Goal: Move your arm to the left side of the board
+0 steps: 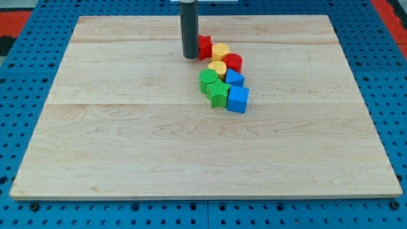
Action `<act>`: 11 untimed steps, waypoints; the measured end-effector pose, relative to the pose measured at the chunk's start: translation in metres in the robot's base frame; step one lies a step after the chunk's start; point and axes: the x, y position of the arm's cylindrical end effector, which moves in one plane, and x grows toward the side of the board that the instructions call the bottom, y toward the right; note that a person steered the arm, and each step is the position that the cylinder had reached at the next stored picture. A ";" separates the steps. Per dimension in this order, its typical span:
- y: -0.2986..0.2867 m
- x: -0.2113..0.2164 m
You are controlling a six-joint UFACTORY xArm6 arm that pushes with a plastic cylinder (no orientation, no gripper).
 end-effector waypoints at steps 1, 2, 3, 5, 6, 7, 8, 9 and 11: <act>0.000 -0.017; 0.000 -0.017; -0.006 -0.013; -0.020 -0.012; -0.036 0.000; -0.049 0.015; -0.061 0.021; -0.067 0.021; -0.057 0.019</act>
